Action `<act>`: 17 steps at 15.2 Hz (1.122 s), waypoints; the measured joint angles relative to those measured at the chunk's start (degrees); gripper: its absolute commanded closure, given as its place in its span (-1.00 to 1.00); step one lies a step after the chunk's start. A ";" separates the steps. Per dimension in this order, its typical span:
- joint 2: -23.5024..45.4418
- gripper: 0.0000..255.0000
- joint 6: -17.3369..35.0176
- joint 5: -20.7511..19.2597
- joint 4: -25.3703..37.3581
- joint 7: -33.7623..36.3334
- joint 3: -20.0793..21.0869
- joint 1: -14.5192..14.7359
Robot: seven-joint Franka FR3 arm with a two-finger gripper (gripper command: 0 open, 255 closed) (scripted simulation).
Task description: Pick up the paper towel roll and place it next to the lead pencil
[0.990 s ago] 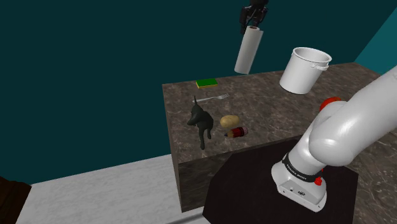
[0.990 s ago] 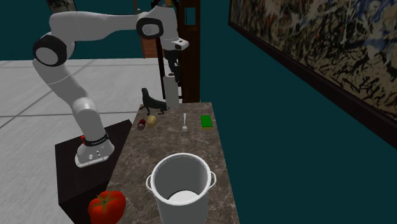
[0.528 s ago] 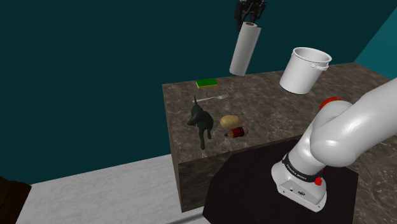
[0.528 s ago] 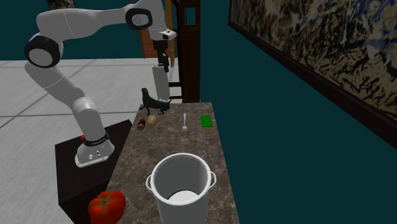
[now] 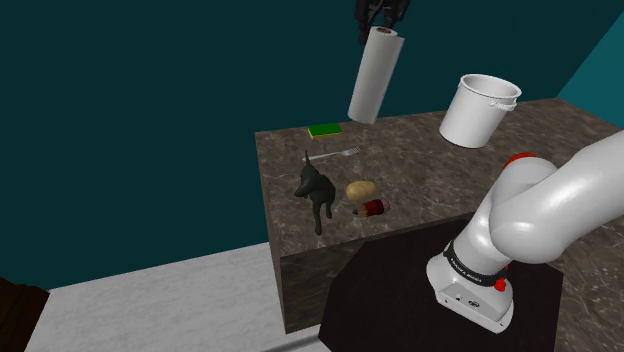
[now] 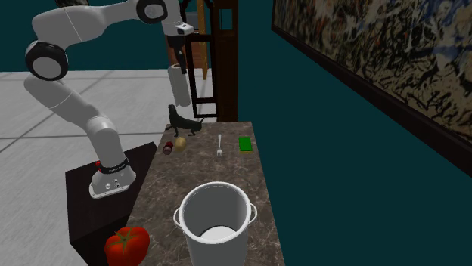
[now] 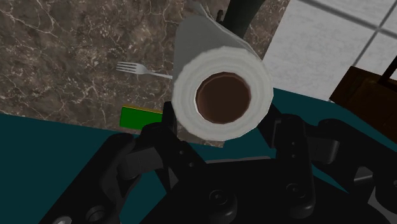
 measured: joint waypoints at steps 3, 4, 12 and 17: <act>-0.82 1.00 0.38 0.18 -1.19 1.36 1.02 0.29; -1.01 1.00 0.90 0.19 -1.90 1.50 1.12 0.31; -3.28 1.00 6.89 -0.02 -10.18 1.76 1.28 0.18; -3.98 1.00 10.74 -0.14 -14.73 1.70 1.17 0.08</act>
